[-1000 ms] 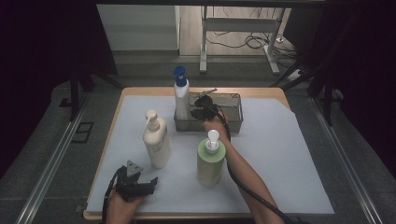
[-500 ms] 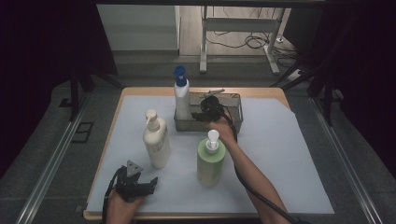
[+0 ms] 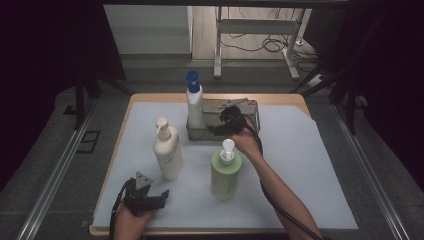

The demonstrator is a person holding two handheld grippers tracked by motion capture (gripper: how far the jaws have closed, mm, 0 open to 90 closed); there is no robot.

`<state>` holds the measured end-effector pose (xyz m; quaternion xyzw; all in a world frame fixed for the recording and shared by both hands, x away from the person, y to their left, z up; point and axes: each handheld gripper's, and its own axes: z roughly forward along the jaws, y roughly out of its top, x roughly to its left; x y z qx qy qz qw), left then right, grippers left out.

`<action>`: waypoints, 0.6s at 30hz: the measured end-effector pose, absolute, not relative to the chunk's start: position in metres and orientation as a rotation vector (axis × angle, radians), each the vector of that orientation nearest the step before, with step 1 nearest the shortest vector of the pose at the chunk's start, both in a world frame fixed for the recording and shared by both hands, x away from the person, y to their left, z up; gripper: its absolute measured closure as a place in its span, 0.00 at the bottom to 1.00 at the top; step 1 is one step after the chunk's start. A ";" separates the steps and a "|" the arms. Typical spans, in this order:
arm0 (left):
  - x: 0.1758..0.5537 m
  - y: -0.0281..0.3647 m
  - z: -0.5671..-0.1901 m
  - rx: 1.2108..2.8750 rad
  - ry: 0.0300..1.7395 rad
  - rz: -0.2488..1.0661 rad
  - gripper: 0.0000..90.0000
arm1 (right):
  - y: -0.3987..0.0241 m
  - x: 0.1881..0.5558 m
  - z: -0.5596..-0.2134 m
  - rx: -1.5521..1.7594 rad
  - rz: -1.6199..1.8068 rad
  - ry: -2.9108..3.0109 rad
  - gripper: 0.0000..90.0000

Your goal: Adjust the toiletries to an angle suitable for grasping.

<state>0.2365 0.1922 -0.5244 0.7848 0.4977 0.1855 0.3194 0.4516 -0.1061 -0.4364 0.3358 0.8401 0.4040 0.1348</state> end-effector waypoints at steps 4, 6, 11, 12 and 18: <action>0.236 0.192 -0.524 2.063 1.309 0.487 0.14 | -0.114 0.444 -0.433 0.949 1.199 2.452 0.31; 0.237 0.192 -0.524 2.063 1.309 0.487 0.14 | -0.116 0.442 -0.432 0.949 1.203 2.454 0.30; 0.236 0.192 -0.524 2.063 1.309 0.488 0.14 | -0.125 0.434 -0.429 0.935 1.206 2.455 0.27; 0.236 0.192 -0.524 2.063 1.309 0.488 0.14 | -0.130 0.431 -0.426 0.927 1.200 2.454 0.27; 0.237 0.192 -0.524 2.063 1.309 0.486 0.14 | -0.144 0.423 -0.425 0.915 1.185 2.451 0.24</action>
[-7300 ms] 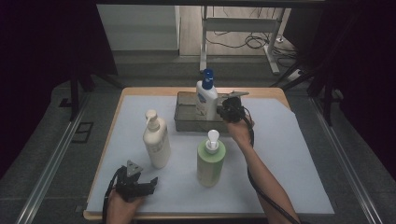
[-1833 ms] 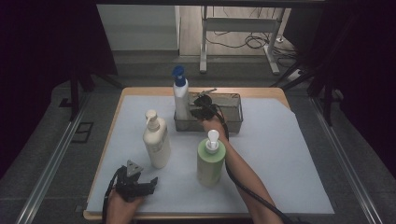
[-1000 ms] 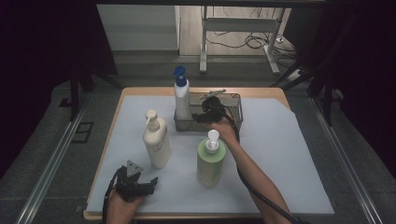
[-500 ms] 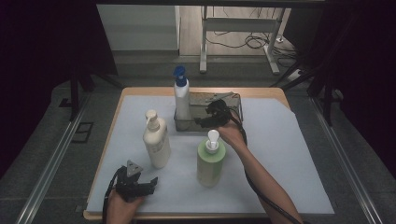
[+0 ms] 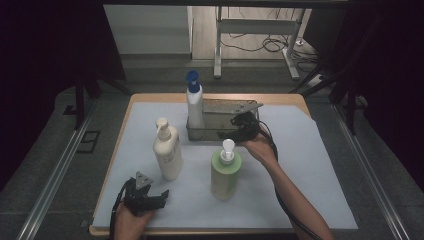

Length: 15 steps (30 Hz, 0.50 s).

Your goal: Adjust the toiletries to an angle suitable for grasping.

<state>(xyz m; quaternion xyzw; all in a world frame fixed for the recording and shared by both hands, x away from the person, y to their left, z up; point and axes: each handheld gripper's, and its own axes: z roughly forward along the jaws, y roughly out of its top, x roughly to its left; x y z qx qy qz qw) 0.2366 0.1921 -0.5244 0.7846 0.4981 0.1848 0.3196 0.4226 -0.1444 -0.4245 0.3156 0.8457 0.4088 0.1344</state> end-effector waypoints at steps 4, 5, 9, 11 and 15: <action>0.236 0.192 -0.524 2.063 1.310 0.487 0.14 | -0.151 0.419 -0.425 0.924 1.182 2.458 0.23; 0.236 0.192 -0.524 2.063 1.310 0.487 0.14 | -0.154 0.417 -0.426 0.923 1.179 2.458 0.22; 0.236 0.192 -0.524 2.063 1.310 0.487 0.14 | -0.165 0.410 -0.427 0.930 1.174 2.448 0.20; 0.236 0.192 -0.524 2.063 1.310 0.488 0.14 | -0.168 0.409 -0.427 0.931 1.174 2.447 0.19; 0.236 0.192 -0.524 2.063 1.310 0.487 0.14 | -0.178 0.402 -0.428 0.939 1.184 2.440 0.18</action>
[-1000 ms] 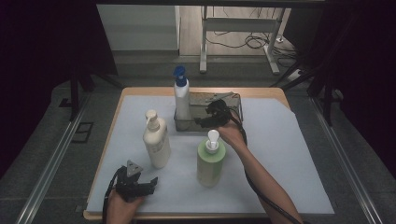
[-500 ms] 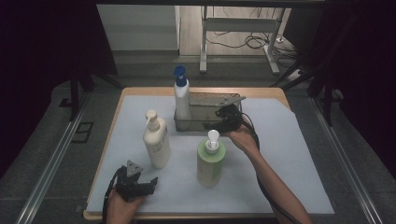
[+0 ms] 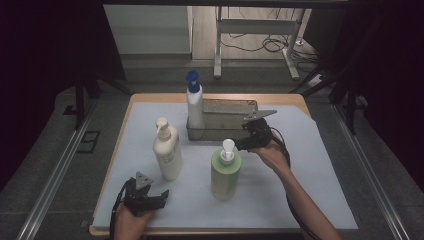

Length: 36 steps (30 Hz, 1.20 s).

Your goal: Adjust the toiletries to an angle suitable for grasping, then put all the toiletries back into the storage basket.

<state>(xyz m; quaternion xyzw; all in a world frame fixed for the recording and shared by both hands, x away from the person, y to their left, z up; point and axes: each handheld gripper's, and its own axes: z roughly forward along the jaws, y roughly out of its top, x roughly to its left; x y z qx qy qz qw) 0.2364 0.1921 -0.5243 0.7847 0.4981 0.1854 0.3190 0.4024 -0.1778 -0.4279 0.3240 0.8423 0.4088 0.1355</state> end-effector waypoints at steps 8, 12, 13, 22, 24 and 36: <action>0.236 0.192 -0.524 2.064 1.310 0.488 0.14 | -0.193 0.387 -0.433 0.922 1.158 2.448 0.16; 0.236 0.192 -0.524 2.064 1.310 0.488 0.14 | -0.200 0.380 -0.434 0.922 1.156 2.445 0.16; 0.236 0.192 -0.524 2.064 1.310 0.488 0.14 | -0.201 0.379 -0.435 0.918 1.152 2.445 0.16; 0.236 0.192 -0.524 2.064 1.310 0.488 0.14 | -0.212 0.364 -0.438 0.937 1.162 2.451 0.16; 0.236 0.192 -0.524 2.064 1.310 0.488 0.14 | -0.215 0.360 -0.440 0.952 1.173 2.455 0.16; 0.236 0.192 -0.524 2.064 1.309 0.489 0.14 | -0.222 0.335 -0.444 0.910 1.170 2.469 0.16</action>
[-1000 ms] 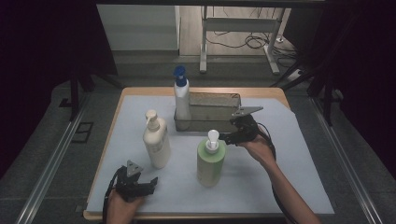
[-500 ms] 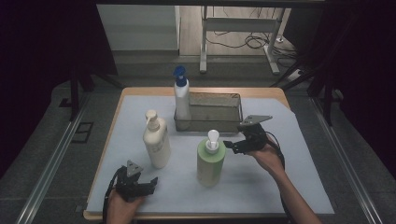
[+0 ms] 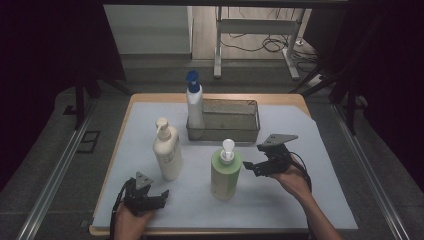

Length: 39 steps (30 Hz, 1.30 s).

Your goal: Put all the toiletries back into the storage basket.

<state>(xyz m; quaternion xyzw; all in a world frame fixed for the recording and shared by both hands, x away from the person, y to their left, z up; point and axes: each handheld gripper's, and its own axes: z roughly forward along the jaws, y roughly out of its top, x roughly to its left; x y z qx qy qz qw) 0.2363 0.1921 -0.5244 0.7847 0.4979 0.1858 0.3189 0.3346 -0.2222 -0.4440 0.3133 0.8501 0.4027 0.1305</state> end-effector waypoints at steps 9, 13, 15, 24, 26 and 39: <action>0.236 0.192 -0.524 2.064 1.309 0.489 0.14 | -0.225 0.318 -0.449 0.885 1.176 2.492 0.16; 0.236 0.192 -0.524 2.064 1.310 0.489 0.14 | -0.226 0.310 -0.450 0.867 1.195 2.508 0.15; 0.236 0.192 -0.524 2.062 1.310 0.489 0.14 | -0.225 0.306 -0.451 0.860 1.209 2.518 0.14; 0.236 0.192 -0.524 2.061 1.311 0.489 0.14 | -0.217 0.289 -0.452 0.802 1.240 2.564 0.09; 0.236 0.192 -0.524 2.062 1.310 0.489 0.14 | -0.214 0.286 -0.451 0.786 1.246 2.571 0.07; 0.236 0.192 -0.524 2.062 1.311 0.489 0.14 | -0.190 0.278 -0.440 0.702 1.267 2.592 0.07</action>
